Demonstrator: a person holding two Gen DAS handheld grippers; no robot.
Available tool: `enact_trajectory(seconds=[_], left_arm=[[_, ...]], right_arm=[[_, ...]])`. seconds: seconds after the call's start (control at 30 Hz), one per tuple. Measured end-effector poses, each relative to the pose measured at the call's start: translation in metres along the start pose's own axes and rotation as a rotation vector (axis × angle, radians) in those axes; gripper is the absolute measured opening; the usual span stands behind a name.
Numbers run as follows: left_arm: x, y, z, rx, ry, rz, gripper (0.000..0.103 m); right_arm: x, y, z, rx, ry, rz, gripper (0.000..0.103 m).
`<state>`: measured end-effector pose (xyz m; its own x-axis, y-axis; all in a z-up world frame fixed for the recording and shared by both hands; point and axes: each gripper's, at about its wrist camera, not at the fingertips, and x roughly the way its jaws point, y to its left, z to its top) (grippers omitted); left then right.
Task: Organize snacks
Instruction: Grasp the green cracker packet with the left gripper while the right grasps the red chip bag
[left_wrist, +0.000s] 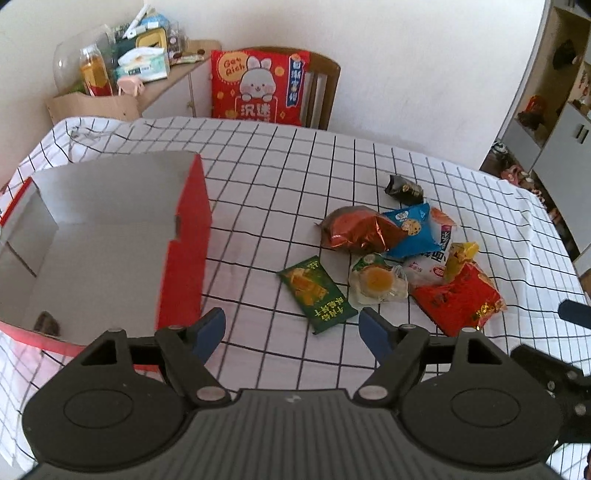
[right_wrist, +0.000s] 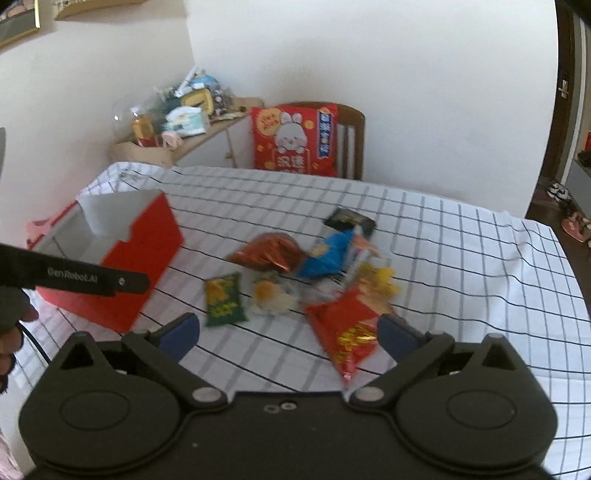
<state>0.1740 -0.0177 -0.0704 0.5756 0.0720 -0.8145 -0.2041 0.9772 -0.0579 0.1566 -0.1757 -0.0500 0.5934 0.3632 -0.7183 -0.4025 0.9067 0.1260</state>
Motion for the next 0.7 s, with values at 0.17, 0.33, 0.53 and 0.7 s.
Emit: enact_trajectory(seconds=[0.17, 0.33, 0.53, 0.7], left_arm=[[0.030, -0.006, 0.010, -0.063, 0.065, 0.023, 0.079], [0.062, -0.008, 0.022, -0.128, 0.147, 0.028, 0.079], [0.099, -0.013, 0.032, -0.178, 0.218, 0.058, 0.079], [0.125, -0.015, 0.036, -0.210, 0.261, 0.082, 0.079]], right_arm=[[0.018, -0.025, -0.002, 0.019, 0.037, -0.016, 0.102], [0.038, -0.046, -0.003, 0.106, 0.064, -0.019, 0.102], [0.063, -0.056, 0.002, 0.100, 0.105, -0.006, 0.101], [0.081, -0.052, 0.009, -0.002, 0.137, 0.022, 0.101]])
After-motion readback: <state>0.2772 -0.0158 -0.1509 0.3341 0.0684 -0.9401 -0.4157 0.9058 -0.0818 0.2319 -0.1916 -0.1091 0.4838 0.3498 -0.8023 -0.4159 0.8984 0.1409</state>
